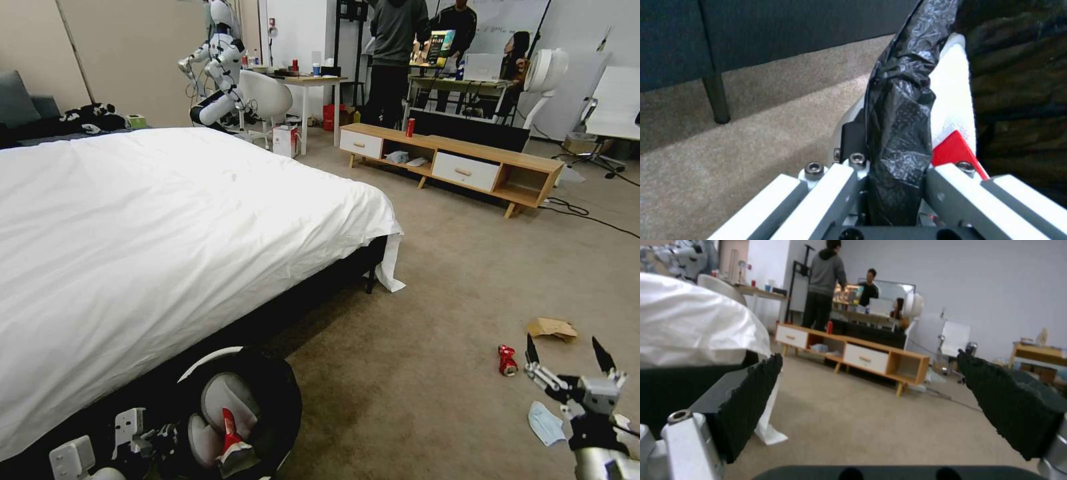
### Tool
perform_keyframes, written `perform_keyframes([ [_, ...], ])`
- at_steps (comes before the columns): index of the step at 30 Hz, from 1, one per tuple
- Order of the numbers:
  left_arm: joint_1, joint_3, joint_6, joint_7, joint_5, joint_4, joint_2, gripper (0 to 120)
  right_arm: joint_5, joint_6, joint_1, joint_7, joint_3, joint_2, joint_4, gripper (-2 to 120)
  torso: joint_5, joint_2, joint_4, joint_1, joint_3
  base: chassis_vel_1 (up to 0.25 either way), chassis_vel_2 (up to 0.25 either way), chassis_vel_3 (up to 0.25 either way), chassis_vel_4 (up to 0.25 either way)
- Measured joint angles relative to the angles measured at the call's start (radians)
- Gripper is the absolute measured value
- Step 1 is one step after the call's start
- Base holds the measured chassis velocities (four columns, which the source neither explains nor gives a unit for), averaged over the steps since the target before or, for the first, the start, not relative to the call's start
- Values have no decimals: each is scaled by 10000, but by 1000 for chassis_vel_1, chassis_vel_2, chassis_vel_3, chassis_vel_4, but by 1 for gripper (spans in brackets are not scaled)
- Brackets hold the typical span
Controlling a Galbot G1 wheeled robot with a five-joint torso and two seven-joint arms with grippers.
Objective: Pick up the trash bin, then pick up the garbage from the floor and place it into the trash bin.
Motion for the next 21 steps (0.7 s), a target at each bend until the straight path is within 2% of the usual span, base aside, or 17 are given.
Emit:
perform_keyframes([
  [13, -360, 106, -1, 152, 140, 390, 15, 1, -214, 209, -89, 106, 253, 341, -284, 100, 1, 0, 0, 0, 0, 0, 0, 0, 0],
  [21, -490, 51, 0, 348, 341, 380, 28, 1, -146, -40, -92, 153, 864, 663, 406, 100, -2, 0, -2, 0, 0, 0, 0, 0, 0],
])
